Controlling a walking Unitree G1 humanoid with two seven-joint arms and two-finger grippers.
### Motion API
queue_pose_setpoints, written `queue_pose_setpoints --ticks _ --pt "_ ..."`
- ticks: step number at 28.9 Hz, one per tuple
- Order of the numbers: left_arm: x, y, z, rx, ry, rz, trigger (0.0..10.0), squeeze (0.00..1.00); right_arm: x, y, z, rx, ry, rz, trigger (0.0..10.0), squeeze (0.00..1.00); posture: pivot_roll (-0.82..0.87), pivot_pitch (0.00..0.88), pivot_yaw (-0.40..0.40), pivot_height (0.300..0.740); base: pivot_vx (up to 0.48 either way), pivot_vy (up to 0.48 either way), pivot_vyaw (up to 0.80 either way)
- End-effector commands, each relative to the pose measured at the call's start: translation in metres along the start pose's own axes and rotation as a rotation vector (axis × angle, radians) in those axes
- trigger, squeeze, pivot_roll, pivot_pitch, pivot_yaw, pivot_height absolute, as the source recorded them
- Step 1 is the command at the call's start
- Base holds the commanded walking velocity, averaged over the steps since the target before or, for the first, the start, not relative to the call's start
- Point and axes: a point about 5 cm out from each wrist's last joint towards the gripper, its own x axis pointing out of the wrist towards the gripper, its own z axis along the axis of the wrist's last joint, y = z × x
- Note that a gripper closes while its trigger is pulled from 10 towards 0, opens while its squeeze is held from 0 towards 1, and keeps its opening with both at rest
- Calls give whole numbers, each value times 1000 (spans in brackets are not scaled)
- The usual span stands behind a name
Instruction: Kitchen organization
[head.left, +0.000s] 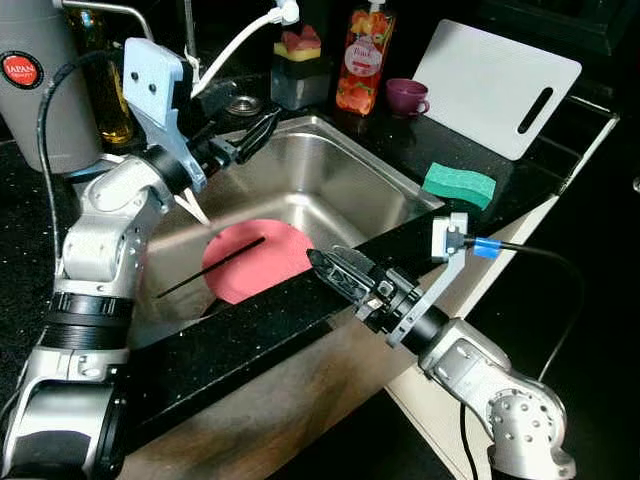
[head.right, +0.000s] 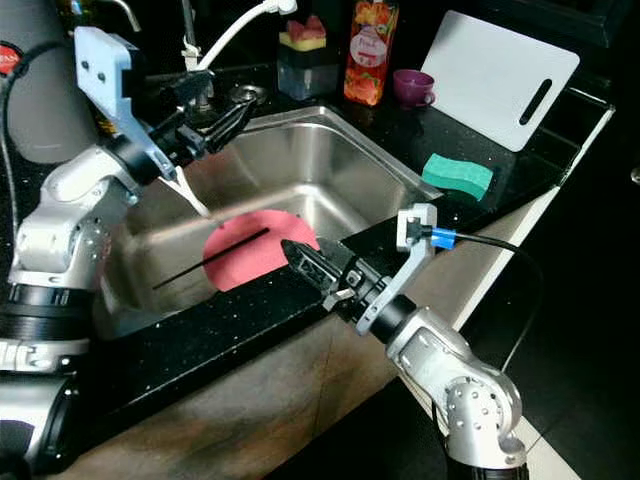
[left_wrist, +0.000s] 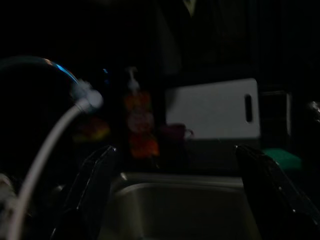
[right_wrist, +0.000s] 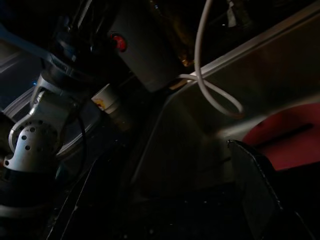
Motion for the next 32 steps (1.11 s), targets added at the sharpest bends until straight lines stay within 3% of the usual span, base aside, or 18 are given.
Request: queue_pose_setpoints --ticks 1,4,7,9,12,13,15,17,18,24,28,32 --pt "-2 1 6 31 -5 10 10000 12 0 4 2 -11 -9 24 10000 0 84 13 -47 740 0 0 0" --pt "-10 3 28 94 -41 47 10000 0 1 4 4 -20 -10 37 10000 0 93 11 -51 740 0 0 729" --pt "-13 2 37 127 -49 50 10000 0 1 4 4 -24 -9 42 10000 0 97 10 -52 740 0 0 800" --pt "-21 2 53 203 -48 48 10000 0 2 5 4 -23 -3 57 10000 0 104 8 -55 740 0 0 800" --pt "-25 3 58 241 -34 42 10000 0 3 5 3 -21 -2 62 10000 0 107 5 -56 740 0 0 800" --pt "-30 6 63 308 6 31 10000 0 4 6 3 -18 1 70 10000 0 109 3 -58 740 0 0 800" --pt "-34 8 64 367 57 26 10000 0 5 7 2 -18 3 79 10000 0 109 2 -58 740 0 0 800" --pt "-34 8 64 367 57 26 10000 0 5 7 2 -18 3 79 10000 0 109 2 -58 740 0 0 800" --pt "-42 17 68 433 121 60 10000 0 6 7 2 -20 6 87 10000 0 110 1 -58 740 0 0 800" --pt "-55 26 77 475 176 149 10000 0 8 6 3 -21 8 110 10000 0 120 10 -58 740 0 0 800" --pt "-71 23 86 498 223 157 10000 0 9 12 1 -4 29 177 10000 0 136 0 -67 740 0 0 800" --pt "-93 36 106 547 292 172 10000 0 8 18 -3 18 52 241 10000 0 155 0 -73 740 0 0 798"
